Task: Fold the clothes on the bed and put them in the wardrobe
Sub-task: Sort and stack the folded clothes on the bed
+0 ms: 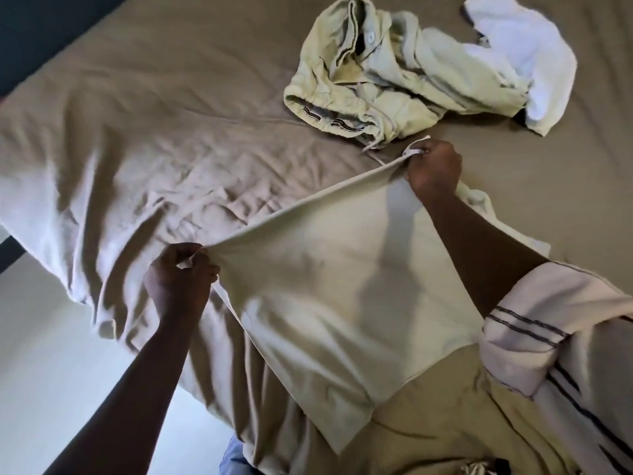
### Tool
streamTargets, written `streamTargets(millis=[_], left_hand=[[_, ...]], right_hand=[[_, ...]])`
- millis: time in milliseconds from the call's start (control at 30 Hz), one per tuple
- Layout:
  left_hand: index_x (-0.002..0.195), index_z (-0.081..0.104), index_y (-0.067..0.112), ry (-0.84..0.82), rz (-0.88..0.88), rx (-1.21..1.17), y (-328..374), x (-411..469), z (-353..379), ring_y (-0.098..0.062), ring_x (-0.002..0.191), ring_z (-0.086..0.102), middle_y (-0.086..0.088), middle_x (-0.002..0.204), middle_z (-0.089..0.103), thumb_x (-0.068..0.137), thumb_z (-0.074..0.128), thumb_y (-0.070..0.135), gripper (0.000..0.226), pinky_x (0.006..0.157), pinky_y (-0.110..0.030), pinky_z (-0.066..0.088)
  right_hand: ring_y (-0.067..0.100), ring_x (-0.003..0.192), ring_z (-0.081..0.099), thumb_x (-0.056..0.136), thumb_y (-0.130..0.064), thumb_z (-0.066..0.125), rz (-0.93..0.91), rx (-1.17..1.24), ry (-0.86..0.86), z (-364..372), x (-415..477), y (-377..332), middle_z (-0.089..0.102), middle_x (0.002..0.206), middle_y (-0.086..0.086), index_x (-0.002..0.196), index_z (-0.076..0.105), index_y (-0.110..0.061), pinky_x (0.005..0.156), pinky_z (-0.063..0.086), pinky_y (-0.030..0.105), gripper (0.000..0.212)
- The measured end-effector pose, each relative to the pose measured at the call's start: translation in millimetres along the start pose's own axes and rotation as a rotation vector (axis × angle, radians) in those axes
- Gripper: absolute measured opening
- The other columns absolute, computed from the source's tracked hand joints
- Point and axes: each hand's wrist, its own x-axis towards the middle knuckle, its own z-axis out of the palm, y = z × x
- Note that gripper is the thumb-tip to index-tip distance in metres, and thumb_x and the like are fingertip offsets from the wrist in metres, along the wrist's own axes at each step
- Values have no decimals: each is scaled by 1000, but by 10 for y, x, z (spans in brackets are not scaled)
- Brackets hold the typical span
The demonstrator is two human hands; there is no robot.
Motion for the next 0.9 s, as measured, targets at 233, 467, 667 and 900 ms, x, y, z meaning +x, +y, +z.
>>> streamTargets(millis=[233, 467, 667, 900], left_hand=[[78, 63, 23, -27, 515, 351, -108, -771, -164, -25, 64, 67, 2, 73, 66, 76, 70, 8, 17, 62, -39, 54], [77, 59, 16, -221, 723, 528, -731, -1480, -51, -24, 57, 60, 6, 79, 55, 81, 55, 24, 10, 47, -37, 51], [88, 71, 24, -173, 711, 753, -854, -1758, 132, -26, 80, 68, 8, 100, 68, 89, 63, 45, 23, 58, -36, 52], [132, 58, 26, -12, 460, 746, -604, -1284, 384, -34, 119, 51, -4, 134, 56, 93, 67, 49, 47, 93, -48, 40]], right_hand=[[22, 68, 66, 82, -2, 66, 495, 973, -10, -306, -232, 316, 70, 84, 11, 79, 72, -13, 61, 61, 34, 13], [22, 87, 75, 61, -5, 53, 374, 635, 62, -103, -369, 1541, 77, 90, -7, 70, 77, -39, 85, 63, 42, 42], [29, 114, 56, 81, -20, 60, 194, 271, -63, -148, -684, 1474, 56, 133, 18, 134, 64, -10, 104, 43, 27, 55], [37, 139, 41, 86, -26, 62, 189, 78, 47, 230, -770, 1267, 32, 155, 17, 151, 43, -15, 112, 37, 42, 68]])
